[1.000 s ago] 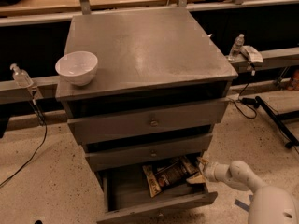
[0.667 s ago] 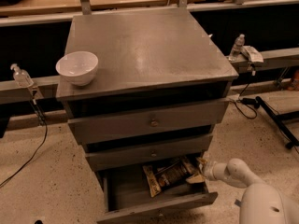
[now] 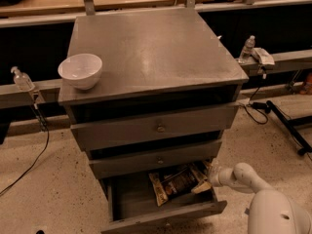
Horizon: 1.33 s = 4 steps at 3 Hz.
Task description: Pick brown chip bag from bottom drawer and place on counter
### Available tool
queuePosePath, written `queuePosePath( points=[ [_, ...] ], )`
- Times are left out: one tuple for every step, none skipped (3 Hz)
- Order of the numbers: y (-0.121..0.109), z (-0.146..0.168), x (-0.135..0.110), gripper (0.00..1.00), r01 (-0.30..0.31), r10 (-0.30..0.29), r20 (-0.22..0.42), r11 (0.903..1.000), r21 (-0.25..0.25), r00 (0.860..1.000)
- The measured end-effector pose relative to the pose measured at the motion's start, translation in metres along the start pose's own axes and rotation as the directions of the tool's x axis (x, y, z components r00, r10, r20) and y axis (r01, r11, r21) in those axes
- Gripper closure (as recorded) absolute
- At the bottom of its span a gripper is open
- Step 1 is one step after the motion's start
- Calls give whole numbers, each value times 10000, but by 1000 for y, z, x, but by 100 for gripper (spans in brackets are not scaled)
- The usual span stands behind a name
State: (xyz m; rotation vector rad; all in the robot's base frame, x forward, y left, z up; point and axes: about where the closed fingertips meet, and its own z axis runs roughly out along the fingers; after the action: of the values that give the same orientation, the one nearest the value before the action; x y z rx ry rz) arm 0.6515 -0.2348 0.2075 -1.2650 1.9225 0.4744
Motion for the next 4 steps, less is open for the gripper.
queuePosePath(
  points=[
    [4,7,-9,16,312,-310,100,9992,-245,9995],
    [7,16,-7,16,364,-362,50,9979,-531,9993],
    [12,26,14,23,-59,41,-239,9970,-773,9997],
    [14,34,28,41,-363,322,-452,9950,-930,9985]
  ],
)
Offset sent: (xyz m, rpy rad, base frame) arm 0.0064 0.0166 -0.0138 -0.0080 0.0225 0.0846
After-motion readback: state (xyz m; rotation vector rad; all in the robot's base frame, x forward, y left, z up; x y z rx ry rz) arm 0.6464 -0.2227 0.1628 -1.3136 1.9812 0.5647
